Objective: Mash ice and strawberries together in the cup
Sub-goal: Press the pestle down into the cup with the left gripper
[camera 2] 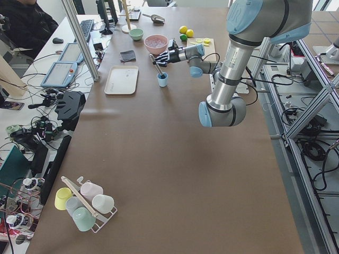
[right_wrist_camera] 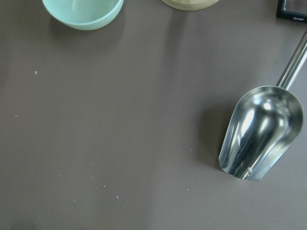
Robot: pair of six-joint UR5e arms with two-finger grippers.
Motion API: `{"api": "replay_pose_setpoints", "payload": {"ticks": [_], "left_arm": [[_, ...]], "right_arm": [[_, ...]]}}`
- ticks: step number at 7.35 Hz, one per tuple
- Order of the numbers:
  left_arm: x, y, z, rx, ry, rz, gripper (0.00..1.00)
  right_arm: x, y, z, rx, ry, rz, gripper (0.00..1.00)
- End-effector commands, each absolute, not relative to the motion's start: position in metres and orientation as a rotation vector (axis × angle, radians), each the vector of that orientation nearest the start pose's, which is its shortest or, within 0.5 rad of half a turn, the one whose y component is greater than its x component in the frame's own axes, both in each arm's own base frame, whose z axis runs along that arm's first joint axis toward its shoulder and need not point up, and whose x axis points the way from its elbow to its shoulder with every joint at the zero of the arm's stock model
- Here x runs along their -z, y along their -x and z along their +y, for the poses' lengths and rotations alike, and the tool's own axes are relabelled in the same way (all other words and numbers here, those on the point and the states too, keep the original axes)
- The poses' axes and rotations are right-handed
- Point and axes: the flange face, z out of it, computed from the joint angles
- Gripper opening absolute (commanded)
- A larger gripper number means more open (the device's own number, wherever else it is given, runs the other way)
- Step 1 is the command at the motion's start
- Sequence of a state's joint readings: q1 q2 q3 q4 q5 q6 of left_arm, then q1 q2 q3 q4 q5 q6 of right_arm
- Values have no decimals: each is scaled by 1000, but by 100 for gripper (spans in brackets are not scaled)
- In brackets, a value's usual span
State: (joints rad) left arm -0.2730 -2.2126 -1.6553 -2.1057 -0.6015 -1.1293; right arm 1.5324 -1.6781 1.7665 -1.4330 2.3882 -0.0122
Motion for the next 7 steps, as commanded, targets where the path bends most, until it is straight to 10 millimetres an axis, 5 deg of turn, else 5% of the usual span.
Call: {"api": "replay_pose_setpoints", "payload": {"ticks": [1,2,7], "left_arm": [[-126,-517,-391,458,-1189,828,0],[-124,-509,-396,455,-1195,822,0],[-159,-548,-391,423,-1156,788,0]], "right_arm": [[-596,-43,-459,139,-201,-817,99],[-595,-43,-460,141,-203,-816,99],[-600,-44,-464,136,-198,-794,99]]}}
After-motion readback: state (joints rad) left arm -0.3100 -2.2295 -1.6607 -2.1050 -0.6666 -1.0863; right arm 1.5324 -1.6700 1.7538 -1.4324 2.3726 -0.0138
